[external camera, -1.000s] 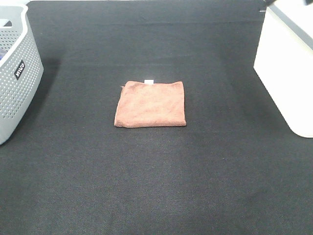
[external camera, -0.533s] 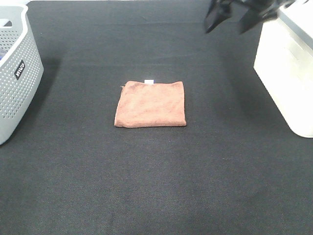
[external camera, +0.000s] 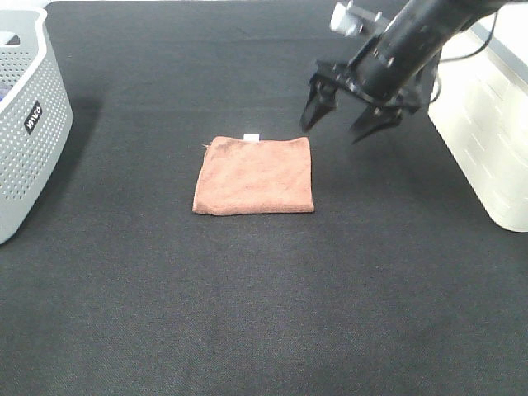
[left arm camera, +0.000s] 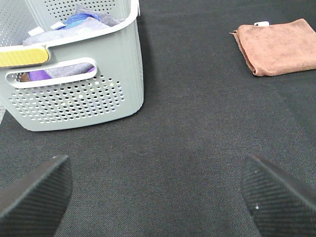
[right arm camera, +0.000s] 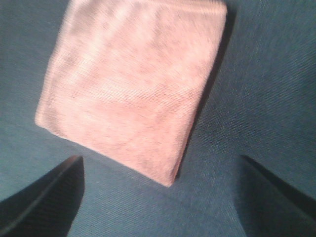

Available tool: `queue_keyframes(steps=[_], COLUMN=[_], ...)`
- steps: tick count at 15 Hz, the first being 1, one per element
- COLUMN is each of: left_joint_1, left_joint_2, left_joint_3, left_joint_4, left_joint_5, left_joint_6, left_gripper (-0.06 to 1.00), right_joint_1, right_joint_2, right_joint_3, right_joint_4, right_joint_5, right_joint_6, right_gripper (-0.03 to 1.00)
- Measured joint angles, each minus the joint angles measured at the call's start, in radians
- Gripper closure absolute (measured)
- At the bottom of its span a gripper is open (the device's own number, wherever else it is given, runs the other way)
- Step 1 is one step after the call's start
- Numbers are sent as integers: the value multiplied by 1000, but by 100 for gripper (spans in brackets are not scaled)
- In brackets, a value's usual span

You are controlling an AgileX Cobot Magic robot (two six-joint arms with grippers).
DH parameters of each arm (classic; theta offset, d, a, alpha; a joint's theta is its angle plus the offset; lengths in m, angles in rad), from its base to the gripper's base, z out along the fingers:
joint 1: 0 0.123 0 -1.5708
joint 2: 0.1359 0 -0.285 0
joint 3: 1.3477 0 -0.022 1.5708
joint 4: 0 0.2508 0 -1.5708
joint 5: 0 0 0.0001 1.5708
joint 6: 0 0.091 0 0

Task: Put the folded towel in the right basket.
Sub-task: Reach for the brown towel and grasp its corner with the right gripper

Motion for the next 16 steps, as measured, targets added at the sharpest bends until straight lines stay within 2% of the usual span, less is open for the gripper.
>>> queue_keyframes(steps=[6, 10, 12, 14, 15, 16], left_joint_1=[0, 0, 0, 0, 0, 0], left_joint_2=[0, 0, 0, 0, 0, 0], left_joint_3=[0, 0, 0, 0, 0, 0], left_joint_4=[0, 0, 0, 0, 0, 0], left_joint_5=[0, 0, 0, 0, 0, 0], left_joint_6=[0, 0, 0, 0, 0, 0], left_gripper=[6, 6, 6, 6, 6, 6], right_joint_1=[-2, -27, -36, -36, -36, -36], right_joint_2=[290, 357, 369, 391, 391, 400], right_joint_3=[-285, -339, -346, -349, -349, -350], right_joint_4=[41, 60, 77, 157, 157, 191], right_joint_5=[177, 189, 189, 190, 190, 190], right_joint_6=[-11, -12, -48, -74, -74, -83], right_gripper=[20, 21, 23, 29, 29, 35])
